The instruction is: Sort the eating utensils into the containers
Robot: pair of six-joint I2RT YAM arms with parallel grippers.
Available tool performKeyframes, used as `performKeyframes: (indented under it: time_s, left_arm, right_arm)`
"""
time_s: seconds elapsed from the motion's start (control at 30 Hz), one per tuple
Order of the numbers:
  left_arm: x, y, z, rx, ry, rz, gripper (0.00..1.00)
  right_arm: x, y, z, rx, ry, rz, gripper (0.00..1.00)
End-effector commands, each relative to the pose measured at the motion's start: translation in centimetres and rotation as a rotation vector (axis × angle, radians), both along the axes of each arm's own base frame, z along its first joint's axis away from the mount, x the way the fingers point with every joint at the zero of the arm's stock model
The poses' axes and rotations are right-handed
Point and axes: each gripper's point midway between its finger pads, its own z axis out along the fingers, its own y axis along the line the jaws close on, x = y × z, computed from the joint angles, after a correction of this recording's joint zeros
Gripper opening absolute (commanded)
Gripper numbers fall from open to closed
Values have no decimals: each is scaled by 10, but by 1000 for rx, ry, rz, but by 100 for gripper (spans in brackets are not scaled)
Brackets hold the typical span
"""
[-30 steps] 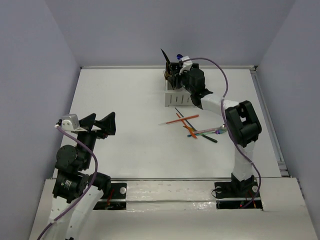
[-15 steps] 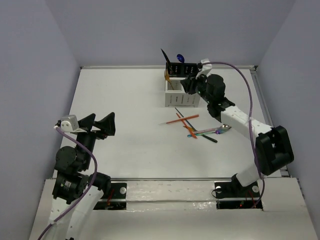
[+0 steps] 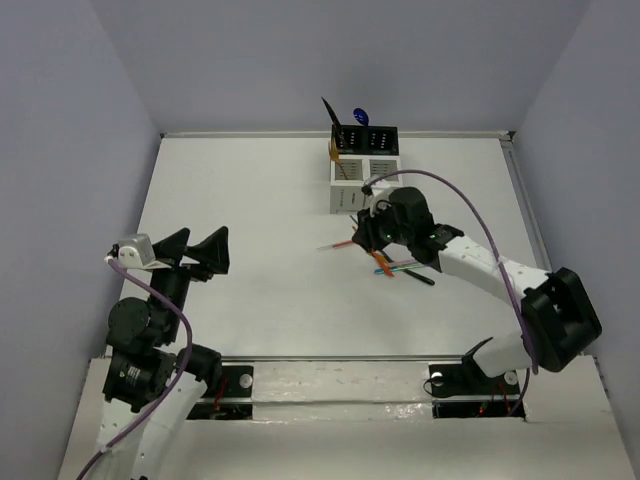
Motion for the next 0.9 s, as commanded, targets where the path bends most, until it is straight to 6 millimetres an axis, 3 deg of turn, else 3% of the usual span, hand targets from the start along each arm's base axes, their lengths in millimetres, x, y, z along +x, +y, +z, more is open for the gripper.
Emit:
performKeyframes:
  time_s: [0.0,0.07,0.17,0.2,0.27,0.3,0.47,0.5,0.57,0.67,0.7,0.87]
  left_arm:
    - [-1,-3,5,-1,-24,-17,99]
    - [-2,-2,4,1,-21,-12,99]
    - [-1,-2,2,5,-15,-12,99]
    - [-1,-2,2,3,-15,-12,99]
    - [-2,-2,3,3,-18,-15,99]
    - [-2,-2,4,2,-21,-16,99]
    - [-5,-4,5,-1,-30,-29,99]
    - [-6,-4,6,-2,-34,-29,99]
    - [-8,-5,7,-6,-39,-36,99]
    - [-8,-4,9,-9,-45,-35,99]
    - [-9,-4,9,-8,-45,-36,99]
    - [-9,-3,8,-9,-42,-31,99]
  right_arm:
    - [-14,17,-23,-266,15,86,39]
    - [-10,12,-32,-338,47,62,41]
    - [2,-10,-35,-386,71,-125,41]
    - [9,-28,-30,-406,50,-251,40]
    - [10,-41,-27,-341,80,-394,40]
    - [11,-50,-14,-306,58,-467,40]
    - [4,-109,-34,-271,139,-745,43]
    - [1,-113,-39,-275,163,-751,43]
    - [1,-99,-39,-229,159,-677,43]
    - [1,-61,-28,-170,100,-402,43]
    - [-2,-37,-22,-114,89,-266,42]
    - [13,-21,-31,-271,57,-100,37]
